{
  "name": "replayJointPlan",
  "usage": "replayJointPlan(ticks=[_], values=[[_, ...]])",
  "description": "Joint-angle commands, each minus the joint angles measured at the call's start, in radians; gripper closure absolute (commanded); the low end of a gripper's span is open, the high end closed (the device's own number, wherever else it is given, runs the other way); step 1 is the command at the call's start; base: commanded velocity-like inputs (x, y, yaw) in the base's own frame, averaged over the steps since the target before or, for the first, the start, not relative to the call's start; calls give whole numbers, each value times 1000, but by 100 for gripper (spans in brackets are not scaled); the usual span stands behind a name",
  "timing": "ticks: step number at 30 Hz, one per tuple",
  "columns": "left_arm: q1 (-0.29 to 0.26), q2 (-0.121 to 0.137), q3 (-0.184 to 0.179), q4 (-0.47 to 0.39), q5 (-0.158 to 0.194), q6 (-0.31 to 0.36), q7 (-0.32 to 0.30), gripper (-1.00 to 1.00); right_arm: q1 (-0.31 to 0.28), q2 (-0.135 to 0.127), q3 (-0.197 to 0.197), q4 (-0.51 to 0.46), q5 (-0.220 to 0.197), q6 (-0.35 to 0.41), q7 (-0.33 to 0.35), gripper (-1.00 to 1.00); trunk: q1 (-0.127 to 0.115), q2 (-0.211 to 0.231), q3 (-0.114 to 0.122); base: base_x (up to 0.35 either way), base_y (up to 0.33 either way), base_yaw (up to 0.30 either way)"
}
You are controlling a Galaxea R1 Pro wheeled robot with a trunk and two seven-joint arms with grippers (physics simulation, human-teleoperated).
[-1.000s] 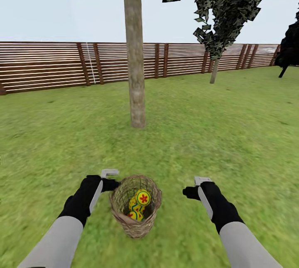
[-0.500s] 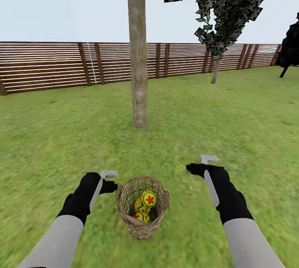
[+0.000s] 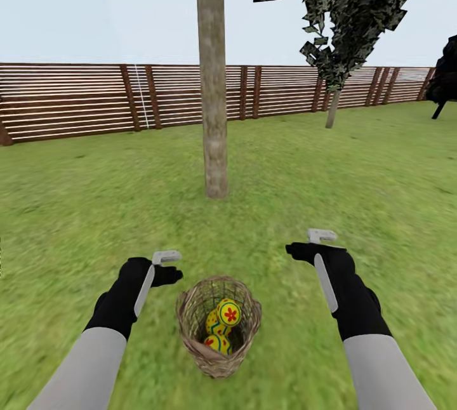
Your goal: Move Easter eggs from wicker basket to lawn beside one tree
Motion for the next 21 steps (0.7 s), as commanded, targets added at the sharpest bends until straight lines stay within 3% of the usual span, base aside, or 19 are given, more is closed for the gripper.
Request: replayJointPlan(ticks=[1, 10, 21], values=[[-1, -1, 3, -2, -5, 4, -3, -100, -1, 1, -1, -3, -5, 6, -6, -100, 1, 0, -2, 336, 0, 144], [-1, 2, 4, -8, -6, 5, -2, -100, 1, 4, -2, -4, -5, 6, -6, -100, 1, 0, -7, 324, 0, 73], [-1, -5, -3, -6, -6, 9, -2, -100, 1, 0, -2, -3, -4, 6, -6, -100, 1, 0, -7, 28, 0, 1]])
